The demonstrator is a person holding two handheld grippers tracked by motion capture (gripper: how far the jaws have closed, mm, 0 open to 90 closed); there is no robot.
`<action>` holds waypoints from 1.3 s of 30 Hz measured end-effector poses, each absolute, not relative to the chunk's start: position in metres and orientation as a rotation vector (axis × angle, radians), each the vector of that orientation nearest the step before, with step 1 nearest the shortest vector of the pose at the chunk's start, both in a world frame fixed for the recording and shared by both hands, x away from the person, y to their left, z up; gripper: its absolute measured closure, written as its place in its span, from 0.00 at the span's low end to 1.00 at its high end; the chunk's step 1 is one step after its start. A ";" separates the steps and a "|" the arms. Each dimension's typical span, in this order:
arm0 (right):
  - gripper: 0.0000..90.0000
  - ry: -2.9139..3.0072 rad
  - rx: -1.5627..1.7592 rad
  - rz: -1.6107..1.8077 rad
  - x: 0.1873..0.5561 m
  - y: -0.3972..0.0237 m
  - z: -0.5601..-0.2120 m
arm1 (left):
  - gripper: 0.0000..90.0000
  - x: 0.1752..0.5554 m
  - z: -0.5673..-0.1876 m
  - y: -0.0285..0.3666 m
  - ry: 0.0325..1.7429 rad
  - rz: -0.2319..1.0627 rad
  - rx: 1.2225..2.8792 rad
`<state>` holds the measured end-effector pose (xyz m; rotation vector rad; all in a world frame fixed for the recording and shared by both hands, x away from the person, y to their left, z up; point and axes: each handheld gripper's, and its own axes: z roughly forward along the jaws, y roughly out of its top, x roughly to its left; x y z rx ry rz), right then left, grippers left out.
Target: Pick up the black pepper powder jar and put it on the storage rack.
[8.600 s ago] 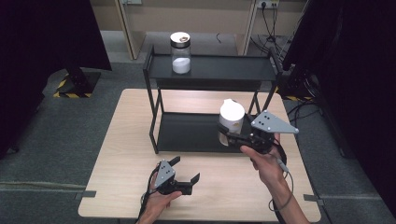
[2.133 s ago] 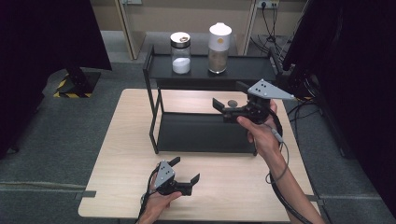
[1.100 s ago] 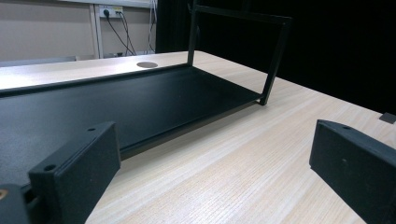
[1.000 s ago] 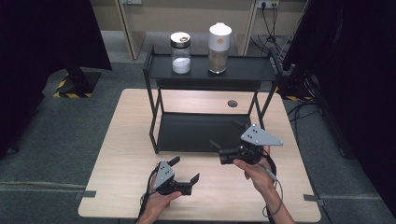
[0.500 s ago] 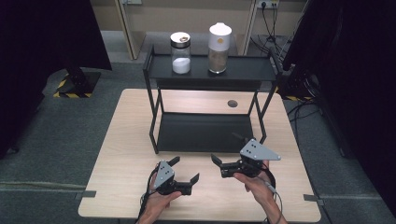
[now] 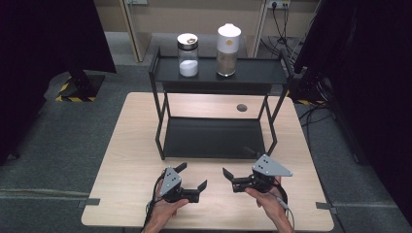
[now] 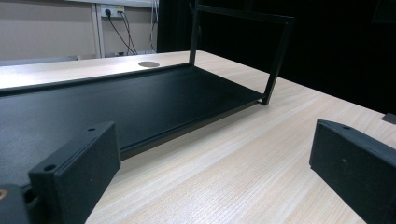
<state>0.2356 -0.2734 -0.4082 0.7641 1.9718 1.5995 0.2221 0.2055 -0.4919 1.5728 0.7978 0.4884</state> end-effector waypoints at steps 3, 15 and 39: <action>0.00 1.967 0.781 1.606 0.233 -0.274 -0.417 | 0.01 0.222 -0.492 0.206 0.797 0.489 1.574; 0.00 1.962 0.800 1.618 0.225 -0.276 -0.440 | 0.01 0.222 -0.492 0.205 0.797 0.490 1.574; 0.00 2.019 0.819 1.596 0.222 -0.275 -0.460 | 0.01 0.221 -0.490 0.207 0.790 0.498 1.563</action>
